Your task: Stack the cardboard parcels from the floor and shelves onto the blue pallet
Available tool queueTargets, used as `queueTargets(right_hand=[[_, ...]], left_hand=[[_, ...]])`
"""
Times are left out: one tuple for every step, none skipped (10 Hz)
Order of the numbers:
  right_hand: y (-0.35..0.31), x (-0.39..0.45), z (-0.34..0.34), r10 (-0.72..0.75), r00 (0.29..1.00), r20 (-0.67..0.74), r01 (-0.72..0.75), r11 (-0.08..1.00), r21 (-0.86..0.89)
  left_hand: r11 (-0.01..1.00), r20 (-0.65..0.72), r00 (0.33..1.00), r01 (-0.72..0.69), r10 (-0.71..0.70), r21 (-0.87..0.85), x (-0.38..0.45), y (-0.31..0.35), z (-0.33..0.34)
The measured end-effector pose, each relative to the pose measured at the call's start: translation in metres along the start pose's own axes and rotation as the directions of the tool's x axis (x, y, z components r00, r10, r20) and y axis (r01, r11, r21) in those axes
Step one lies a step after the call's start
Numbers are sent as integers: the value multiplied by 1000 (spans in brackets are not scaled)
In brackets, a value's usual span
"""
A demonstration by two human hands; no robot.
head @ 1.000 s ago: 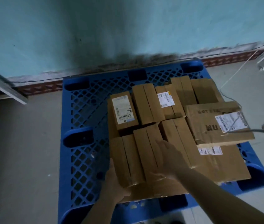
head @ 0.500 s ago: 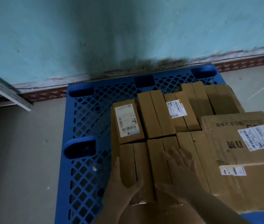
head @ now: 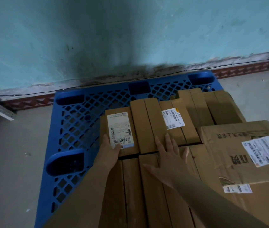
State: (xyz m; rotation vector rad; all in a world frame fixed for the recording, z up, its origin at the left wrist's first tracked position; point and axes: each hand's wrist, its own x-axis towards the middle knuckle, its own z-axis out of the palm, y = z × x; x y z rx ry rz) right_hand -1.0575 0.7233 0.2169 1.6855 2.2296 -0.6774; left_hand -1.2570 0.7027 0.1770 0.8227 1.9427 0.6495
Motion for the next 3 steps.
queueTargets(right_hand=[[3,-1,-11,-15,999,48,15,1000,-16],[2,-13,-33,-29,998,59,26,998,66],[5,-31,-78,-61,998,-5,61,990,124]], left_hand=[[999,35,999,-7,6,40,-14,0,-6],[993,9,995,-100,99,64,-37,15,-16],[997,-67,995,-72,73,23,-85,38,-30]])
